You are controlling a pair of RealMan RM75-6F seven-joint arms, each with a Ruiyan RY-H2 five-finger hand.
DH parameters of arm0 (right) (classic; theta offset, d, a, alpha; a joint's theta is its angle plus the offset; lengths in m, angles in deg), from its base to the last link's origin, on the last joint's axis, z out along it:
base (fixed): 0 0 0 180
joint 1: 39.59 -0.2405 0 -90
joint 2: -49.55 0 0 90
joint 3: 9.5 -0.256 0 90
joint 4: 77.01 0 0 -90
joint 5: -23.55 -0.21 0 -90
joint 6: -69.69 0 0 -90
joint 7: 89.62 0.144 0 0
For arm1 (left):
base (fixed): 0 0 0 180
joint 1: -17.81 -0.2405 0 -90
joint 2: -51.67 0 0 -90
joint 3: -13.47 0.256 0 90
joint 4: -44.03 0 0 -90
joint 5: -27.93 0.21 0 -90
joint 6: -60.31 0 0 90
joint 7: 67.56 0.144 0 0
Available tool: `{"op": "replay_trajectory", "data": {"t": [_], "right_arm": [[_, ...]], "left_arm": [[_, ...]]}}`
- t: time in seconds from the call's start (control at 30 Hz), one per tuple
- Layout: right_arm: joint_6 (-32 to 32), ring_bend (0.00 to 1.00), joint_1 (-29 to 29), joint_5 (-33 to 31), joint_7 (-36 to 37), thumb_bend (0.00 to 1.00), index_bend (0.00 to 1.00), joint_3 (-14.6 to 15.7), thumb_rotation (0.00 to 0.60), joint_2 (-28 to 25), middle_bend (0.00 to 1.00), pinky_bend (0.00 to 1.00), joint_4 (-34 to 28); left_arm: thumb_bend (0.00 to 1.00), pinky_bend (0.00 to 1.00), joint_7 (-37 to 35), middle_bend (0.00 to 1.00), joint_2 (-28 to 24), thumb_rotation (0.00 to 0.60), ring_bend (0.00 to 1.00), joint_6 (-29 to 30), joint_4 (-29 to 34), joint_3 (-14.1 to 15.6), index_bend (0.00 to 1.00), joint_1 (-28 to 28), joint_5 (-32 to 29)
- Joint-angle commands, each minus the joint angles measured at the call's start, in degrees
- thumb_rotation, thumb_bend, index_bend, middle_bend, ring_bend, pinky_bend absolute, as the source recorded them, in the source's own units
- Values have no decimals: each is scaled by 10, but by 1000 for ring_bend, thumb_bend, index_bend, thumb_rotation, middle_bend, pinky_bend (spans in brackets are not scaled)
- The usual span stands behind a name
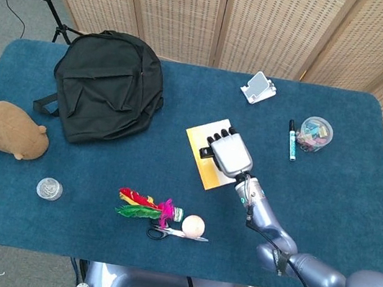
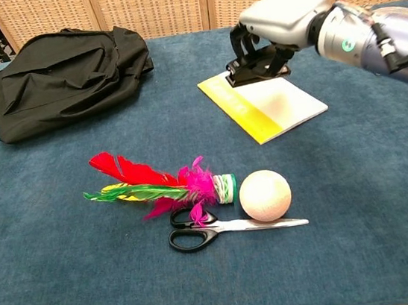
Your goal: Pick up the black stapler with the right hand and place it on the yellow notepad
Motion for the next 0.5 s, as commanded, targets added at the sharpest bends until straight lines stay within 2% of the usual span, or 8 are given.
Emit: {"op": "replay_trajectory", "data": {"t": [0.03,0.07,0.1,0.2,0.23,0.33,0.5], "right_arm": [[-1,354,-11,-19,-16,660,497,2,600,36,474,295,44],[6,346,-11,-26,-14,636,474,5,600,40,453,295,50],[17,301,-11,-34,-13,557,397,7,600,40,378,295,50],[43,60,-11,-73,-34,271,112,5,600,32,69,221,36],[45,12,-10,-83,-40,209,53,3,600,29,15,169,28],[41,0,-8,-105,-58,137,2,0,600,17,0,95,-3],[2,0,4,-109,-81,105,0,-2,600,-29,0,65,-91]], "left_arm": [[0,0,-7,0,-3,600,0,-2,-2,-1,0,0,0],[0,0,-10,0,-4,600,0,-1,-2,-1,0,0,0],[0,0,-11,0,-4,600,0,-1,-3,-1,0,0,0],[0,0,-12,0,-5,600,0,-4,-4,-1,0,1,-1],[0,0,-13,0,-5,600,0,-5,-3,-1,0,1,-1],[0,0,-13,0,-5,600,0,-3,-3,-1,0,1,1],[0,0,-13,0,-5,600,0,0,-2,0,0,0,3]]}}
